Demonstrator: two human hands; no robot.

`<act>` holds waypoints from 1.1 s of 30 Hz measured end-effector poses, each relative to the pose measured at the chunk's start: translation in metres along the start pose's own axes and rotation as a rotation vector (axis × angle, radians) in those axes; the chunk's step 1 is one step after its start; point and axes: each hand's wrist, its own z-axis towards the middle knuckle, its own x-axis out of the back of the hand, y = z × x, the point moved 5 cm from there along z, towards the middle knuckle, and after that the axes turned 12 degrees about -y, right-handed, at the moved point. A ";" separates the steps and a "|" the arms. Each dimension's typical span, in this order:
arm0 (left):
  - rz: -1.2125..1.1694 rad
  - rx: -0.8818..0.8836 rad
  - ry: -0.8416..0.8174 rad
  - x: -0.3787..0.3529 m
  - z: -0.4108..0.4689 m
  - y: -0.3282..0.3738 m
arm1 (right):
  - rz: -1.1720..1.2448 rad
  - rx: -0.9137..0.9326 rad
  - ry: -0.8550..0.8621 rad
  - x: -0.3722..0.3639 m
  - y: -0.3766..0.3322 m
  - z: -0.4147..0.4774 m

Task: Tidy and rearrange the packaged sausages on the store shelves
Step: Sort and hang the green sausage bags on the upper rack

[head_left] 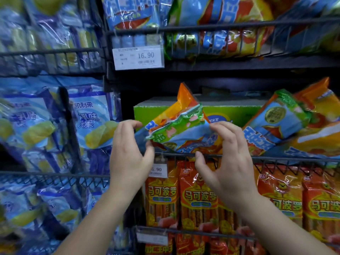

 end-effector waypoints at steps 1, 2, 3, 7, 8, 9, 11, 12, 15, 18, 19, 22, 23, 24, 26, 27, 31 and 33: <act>0.020 0.022 -0.066 -0.001 0.006 -0.003 | -0.011 -0.019 -0.020 -0.001 0.001 0.005; 0.031 0.041 -0.136 -0.003 0.012 -0.005 | -0.016 -0.038 -0.044 -0.001 0.003 0.009; 0.036 0.057 -0.200 -0.004 0.018 -0.007 | -0.015 -0.057 -0.072 -0.002 0.004 0.013; 0.056 0.033 -0.388 -0.010 0.035 -0.006 | -0.028 -0.112 -0.197 -0.009 0.009 0.022; 0.060 0.023 -0.418 -0.012 0.038 -0.005 | -0.050 -0.106 -0.213 -0.011 0.010 0.023; 0.067 0.016 -0.441 -0.013 0.041 -0.005 | -0.073 -0.091 -0.219 -0.013 0.011 0.024; 0.093 0.007 -0.474 -0.016 0.048 -0.006 | -0.084 -0.052 -0.215 -0.015 0.014 0.026; 0.099 -0.002 -0.482 -0.017 0.050 -0.006 | -0.080 -0.036 -0.209 -0.015 0.016 0.026; 0.082 -0.022 -0.484 -0.020 0.054 -0.008 | -0.101 0.003 -0.201 -0.016 0.019 0.026; 0.054 -0.012 -0.456 -0.022 0.056 -0.011 | -0.114 0.033 -0.206 -0.016 0.020 0.027; 0.045 -0.009 -0.442 -0.021 0.057 -0.012 | -0.107 0.035 -0.213 -0.017 0.021 0.027; -0.019 0.028 -0.390 -0.020 0.058 -0.017 | -0.061 0.027 -0.228 -0.018 0.022 0.028; -0.076 0.060 -0.362 -0.020 0.059 -0.020 | -0.051 0.029 -0.230 -0.018 0.022 0.028; -0.156 0.101 -0.338 -0.021 0.059 -0.023 | -0.051 0.032 -0.227 -0.018 0.022 0.028; -0.329 0.189 -0.279 -0.025 0.059 -0.031 | -0.056 0.034 -0.218 -0.018 0.022 0.028; -0.378 0.236 -0.250 -0.026 0.059 -0.036 | -0.056 0.034 -0.219 -0.017 0.022 0.028; -0.406 0.351 -0.225 -0.029 0.061 -0.048 | -0.050 0.024 -0.236 -0.018 0.023 0.028; -0.400 0.371 -0.233 -0.029 0.062 -0.049 | -0.044 0.017 -0.243 -0.018 0.023 0.028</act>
